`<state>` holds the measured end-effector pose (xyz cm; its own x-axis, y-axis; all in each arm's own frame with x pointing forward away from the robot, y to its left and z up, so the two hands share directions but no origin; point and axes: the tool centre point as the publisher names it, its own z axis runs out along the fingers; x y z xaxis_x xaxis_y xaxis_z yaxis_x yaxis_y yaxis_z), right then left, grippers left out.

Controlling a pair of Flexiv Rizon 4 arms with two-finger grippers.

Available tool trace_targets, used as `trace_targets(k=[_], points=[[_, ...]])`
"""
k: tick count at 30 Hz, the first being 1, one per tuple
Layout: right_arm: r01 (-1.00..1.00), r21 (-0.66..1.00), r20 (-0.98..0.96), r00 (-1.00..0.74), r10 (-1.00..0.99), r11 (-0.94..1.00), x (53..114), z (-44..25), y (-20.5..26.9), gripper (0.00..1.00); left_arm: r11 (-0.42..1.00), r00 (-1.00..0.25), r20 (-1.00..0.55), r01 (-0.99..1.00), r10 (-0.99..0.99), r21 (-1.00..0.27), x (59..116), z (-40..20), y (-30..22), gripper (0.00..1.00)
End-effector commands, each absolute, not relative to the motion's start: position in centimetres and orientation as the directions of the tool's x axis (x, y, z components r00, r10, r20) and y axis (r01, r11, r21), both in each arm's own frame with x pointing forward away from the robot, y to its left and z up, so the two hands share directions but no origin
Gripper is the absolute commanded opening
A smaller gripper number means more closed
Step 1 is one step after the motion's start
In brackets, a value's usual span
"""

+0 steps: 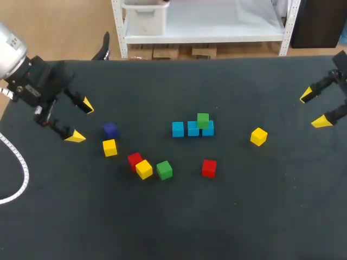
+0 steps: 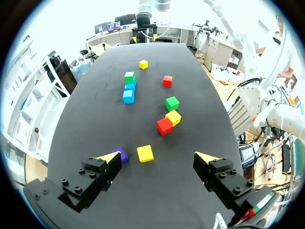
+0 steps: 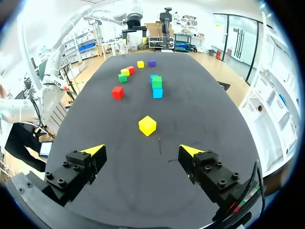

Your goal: Place the blue cubes, place green cubes on the blue cubes, place the yellow cubes on the green cubes, then place the red cubes on the yellow cubes, and place purple cube on the red cubes.

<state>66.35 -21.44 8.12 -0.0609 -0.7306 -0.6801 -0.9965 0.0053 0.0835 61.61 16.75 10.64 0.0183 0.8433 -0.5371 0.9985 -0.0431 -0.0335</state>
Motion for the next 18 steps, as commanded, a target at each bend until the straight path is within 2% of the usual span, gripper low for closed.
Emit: trace_targets(k=[1,4,9,18], points=[[-0.997,0.083,-0.682,-0.060,-0.729,0.005,66.4,8.1,-21.5,1.00,-0.046,0.020,-0.528,0.998,0.849,-0.037,61.0,10.4,15.0,1.00],[-0.997,0.083,-0.682,-0.060,-0.729,0.005,66.4,8.1,-21.5,1.00,-0.011,-0.019,-0.537,0.999,0.844,-0.052,60.2,10.3,13.5,1.00],[-0.997,0.083,-0.682,-0.060,-0.729,0.005,66.4,8.1,-21.5,1.00,-0.139,0.107,-0.514,0.990,0.851,-0.024,58.5,9.9,10.0,1.00],[-0.997,0.083,-0.682,-0.060,-0.729,0.005,66.4,8.1,-21.5,1.00,-0.239,0.188,-0.518,0.970,0.835,-0.034,56.4,9.0,6.1,1.00]])
